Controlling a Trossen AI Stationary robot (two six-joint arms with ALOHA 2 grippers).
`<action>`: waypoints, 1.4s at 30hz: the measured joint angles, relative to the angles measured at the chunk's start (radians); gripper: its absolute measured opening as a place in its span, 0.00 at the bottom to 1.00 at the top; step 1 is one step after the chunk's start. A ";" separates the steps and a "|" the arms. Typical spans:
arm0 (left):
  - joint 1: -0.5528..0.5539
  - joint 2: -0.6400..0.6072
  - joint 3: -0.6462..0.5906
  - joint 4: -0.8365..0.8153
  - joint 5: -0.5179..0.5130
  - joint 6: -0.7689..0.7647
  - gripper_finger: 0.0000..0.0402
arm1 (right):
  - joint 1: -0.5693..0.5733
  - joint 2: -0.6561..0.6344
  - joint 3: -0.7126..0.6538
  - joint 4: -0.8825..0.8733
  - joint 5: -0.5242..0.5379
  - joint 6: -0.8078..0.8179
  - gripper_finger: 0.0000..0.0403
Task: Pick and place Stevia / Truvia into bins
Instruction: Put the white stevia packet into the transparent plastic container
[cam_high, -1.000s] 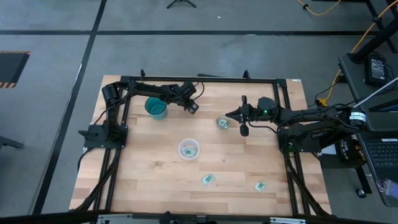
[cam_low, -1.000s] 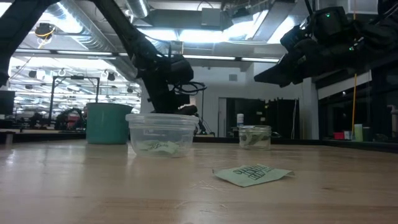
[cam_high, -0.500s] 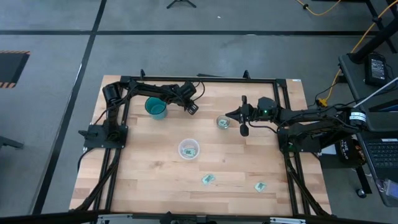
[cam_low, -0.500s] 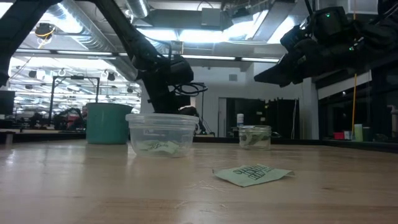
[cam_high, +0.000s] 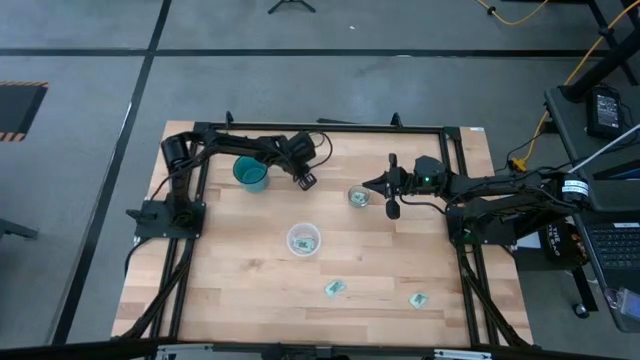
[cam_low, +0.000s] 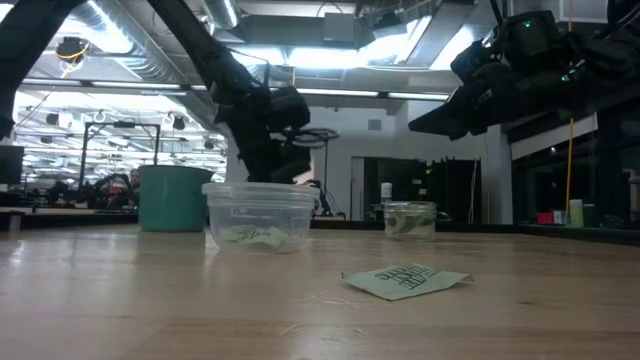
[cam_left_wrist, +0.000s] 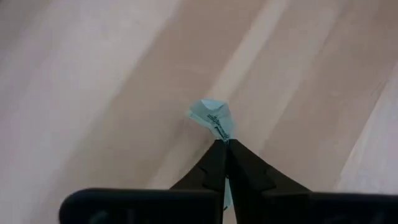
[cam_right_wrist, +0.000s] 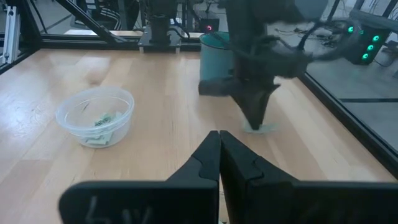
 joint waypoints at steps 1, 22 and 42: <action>0.002 -0.013 0.000 -0.002 -0.002 0.016 0.01 | 0.000 0.000 0.000 0.000 0.000 0.000 0.01; -0.173 -0.450 0.001 -0.281 0.013 0.178 0.01 | 0.000 0.000 0.000 0.000 0.000 0.000 0.01; -0.519 -0.612 0.002 -0.335 0.014 0.379 0.01 | 0.014 0.000 0.000 -0.009 -0.024 0.003 0.01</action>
